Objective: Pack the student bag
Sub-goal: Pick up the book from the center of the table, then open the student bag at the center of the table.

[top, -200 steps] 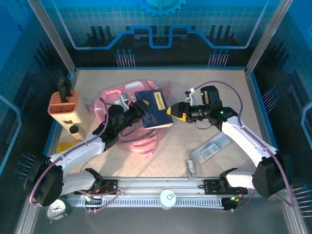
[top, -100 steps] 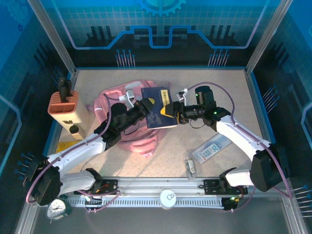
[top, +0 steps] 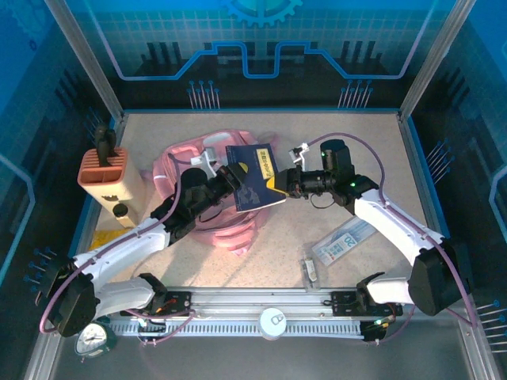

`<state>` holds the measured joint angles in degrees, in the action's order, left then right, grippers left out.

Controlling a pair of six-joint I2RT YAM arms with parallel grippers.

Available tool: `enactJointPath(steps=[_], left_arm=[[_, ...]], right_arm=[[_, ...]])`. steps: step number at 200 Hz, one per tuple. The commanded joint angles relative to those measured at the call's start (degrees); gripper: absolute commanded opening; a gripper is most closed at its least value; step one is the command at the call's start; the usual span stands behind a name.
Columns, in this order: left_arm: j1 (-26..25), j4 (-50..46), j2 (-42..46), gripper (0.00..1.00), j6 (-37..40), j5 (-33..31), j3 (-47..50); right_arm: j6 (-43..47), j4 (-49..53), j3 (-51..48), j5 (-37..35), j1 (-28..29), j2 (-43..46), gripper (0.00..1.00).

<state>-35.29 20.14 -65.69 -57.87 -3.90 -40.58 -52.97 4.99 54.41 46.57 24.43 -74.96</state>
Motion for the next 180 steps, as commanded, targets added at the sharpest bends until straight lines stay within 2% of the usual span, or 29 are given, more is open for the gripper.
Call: enactJointPath(steps=[1,17,38,74,100,126,180], left_arm=[[-0.27,-2.13,0.25,0.12,3.78,-1.79,-1.74],[-0.31,-4.62,0.08,0.23,6.25,-0.74,-2.69],[-0.34,-10.84,0.33,0.39,10.74,0.39,-4.16],[-1.02,-26.6,-0.53,0.52,21.3,4.39,-8.41],[-3.11,-36.63,-2.56,0.57,29.05,3.8,-11.33],[-4.88,-42.6,-5.77,0.59,33.46,2.4,-13.31],[-8.53,-47.43,-15.9,0.57,39.79,-2.37,-17.52]], right_arm=[[2.44,1.77,0.97,0.39,-1.21,0.17,0.1],[3.65,3.3,1.2,-0.4,-2.44,0.76,0.03],[5.63,5.98,1.31,-0.89,-4.99,2.27,0.0],[9.4,12.43,0.96,-0.73,-10.42,4.95,0.0],[12.77,17.54,-0.25,-0.83,-15.25,6.74,0.0],[14.29,19.92,-2.86,-0.09,-19.2,8.28,0.0],[17.2,24.1,-3.7,-1.43,-20.39,9.9,0.0]])
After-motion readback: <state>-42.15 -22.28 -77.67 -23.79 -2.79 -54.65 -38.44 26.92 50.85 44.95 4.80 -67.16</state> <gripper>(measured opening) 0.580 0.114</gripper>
